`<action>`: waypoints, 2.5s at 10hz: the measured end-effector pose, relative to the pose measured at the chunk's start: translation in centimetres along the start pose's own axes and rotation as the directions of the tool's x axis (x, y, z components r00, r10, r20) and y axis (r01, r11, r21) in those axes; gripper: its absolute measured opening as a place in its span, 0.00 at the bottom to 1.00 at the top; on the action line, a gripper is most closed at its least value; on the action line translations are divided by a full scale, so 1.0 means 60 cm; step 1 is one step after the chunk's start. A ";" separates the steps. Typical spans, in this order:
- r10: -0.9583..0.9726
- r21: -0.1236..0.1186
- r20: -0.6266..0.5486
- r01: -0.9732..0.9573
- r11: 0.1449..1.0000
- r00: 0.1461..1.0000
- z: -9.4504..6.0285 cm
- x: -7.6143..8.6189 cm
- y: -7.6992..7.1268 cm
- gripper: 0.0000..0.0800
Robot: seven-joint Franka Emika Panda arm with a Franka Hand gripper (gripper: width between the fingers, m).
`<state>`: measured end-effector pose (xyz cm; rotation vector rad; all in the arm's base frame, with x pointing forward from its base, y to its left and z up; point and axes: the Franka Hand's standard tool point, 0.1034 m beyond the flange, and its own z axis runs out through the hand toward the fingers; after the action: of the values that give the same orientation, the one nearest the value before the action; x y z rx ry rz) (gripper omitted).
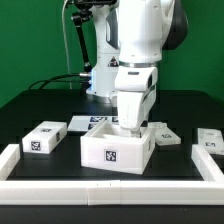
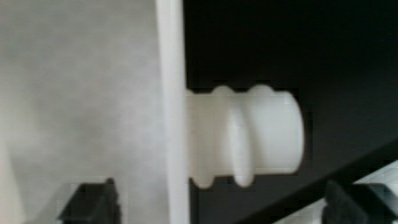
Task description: Assemble cabinet
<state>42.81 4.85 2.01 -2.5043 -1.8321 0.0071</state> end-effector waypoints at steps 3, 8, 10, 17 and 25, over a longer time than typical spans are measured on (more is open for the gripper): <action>0.000 0.000 0.000 0.000 1.000 1.000 0.000 0.000 0.000 0.27; 0.000 -0.003 -0.001 0.000 1.000 1.000 -0.001 0.000 0.001 0.04; 0.000 -0.003 -0.001 0.000 1.000 1.000 -0.001 0.000 0.001 0.04; -0.274 -0.011 0.020 0.275 0.961 0.961 -0.002 0.011 0.042 0.04; -0.324 -0.035 -0.001 0.324 0.945 0.946 -0.002 0.085 0.081 0.04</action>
Offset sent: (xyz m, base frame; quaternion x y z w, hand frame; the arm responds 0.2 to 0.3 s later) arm 0.0000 0.0000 0.0000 0.0000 0.0000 0.0000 1.0000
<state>48.99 8.26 2.09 -2.1862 -2.2349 -0.0425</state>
